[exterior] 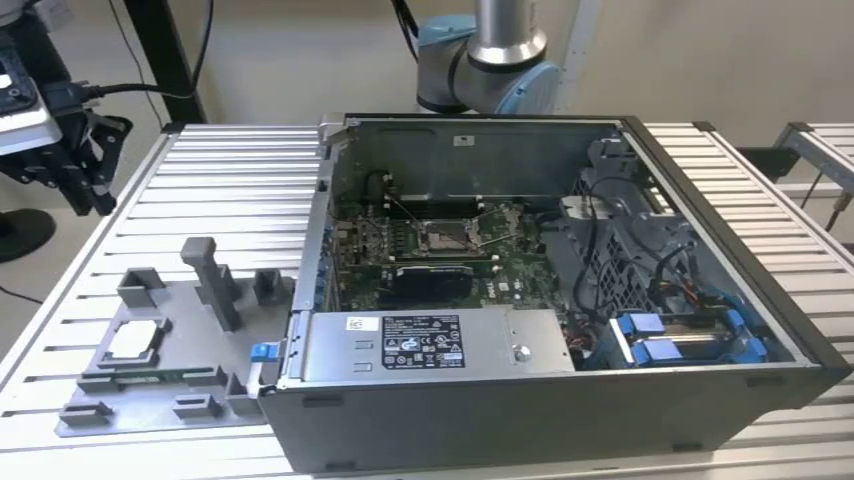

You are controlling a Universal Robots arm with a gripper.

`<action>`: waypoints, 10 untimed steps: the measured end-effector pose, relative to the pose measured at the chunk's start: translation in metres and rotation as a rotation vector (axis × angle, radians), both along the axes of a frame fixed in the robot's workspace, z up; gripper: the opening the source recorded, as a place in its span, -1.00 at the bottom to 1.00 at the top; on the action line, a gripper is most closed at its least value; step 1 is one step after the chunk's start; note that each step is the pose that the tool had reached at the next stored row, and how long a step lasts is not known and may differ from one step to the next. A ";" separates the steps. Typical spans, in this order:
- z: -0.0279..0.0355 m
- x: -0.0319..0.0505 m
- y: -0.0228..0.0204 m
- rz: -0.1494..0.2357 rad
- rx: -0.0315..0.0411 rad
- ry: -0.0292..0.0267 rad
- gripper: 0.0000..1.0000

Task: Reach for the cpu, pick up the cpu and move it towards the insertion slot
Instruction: 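Reach for the cpu, then pick up the cpu and move it towards the insertion slot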

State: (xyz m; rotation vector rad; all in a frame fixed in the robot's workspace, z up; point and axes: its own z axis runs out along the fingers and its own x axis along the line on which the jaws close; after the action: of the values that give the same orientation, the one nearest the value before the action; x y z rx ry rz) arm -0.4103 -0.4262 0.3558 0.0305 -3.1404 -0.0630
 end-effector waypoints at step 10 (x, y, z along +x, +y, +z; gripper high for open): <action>0.0000 -0.0003 0.0000 0.000 0.0000 0.0000 1.00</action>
State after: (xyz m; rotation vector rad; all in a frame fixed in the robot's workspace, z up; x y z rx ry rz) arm -0.4105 -0.4262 0.3558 0.0305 -3.1404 -0.0631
